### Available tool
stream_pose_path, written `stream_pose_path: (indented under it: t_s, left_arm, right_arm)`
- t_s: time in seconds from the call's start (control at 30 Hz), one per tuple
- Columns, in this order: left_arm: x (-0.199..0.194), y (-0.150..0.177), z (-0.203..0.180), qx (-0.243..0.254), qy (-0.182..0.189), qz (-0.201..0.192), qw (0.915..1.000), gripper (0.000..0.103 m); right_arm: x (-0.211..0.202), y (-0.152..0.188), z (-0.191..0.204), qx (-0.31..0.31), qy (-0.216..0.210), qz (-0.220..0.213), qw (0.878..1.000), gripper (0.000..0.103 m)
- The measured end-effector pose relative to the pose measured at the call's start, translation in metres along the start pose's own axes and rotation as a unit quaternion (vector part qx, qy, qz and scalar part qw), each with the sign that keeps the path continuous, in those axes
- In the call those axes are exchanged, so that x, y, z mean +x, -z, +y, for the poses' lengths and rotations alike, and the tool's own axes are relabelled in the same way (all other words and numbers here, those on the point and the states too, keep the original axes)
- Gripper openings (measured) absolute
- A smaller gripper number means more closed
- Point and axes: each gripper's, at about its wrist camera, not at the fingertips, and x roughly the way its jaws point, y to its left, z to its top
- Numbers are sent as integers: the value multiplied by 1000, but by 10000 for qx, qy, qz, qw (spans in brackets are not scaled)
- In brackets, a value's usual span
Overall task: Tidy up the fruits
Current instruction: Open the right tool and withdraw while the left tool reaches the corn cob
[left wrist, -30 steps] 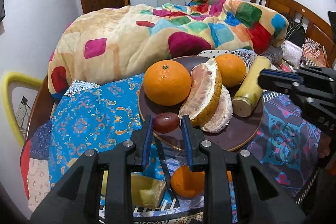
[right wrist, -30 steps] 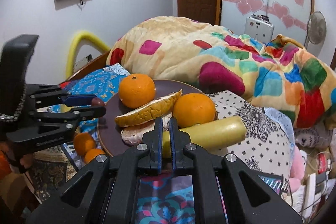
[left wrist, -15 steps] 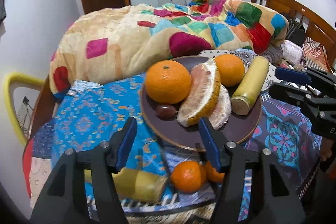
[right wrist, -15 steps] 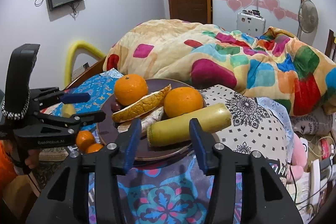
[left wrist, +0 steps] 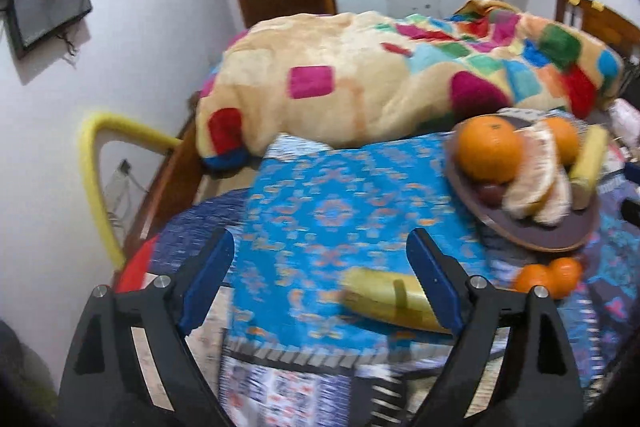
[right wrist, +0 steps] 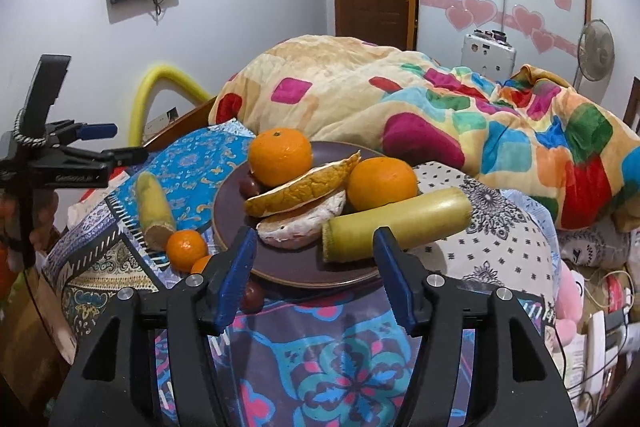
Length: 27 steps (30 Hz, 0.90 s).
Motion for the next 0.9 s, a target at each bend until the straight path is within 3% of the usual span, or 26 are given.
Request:
stream_pose_path:
  t_s: [0.1,0.47,0.6,0.8,0.9]
  left_arm:
    - [18,0,6,201,-71,195,9996,89]
    - [67,-6,2,727,637,1015,9901,89]
    - [59,0,5,779,738,1031,9889,89]
    - [30,23,28,222,1275,1179,9846,89]
    - [17,40,25,181,1439,1298,9809,89]
  right_arm:
    - [2,2,1,-9,-9,42,10000,57]
    - [0,7,-3,17,67,78,9999,57]
    - [-5,10,-2,6,64,54,10000,57]
    - [-12,17,3,-51,40,26,10000,58]
    - [-14,19,6,6,-49,8,10000,58]
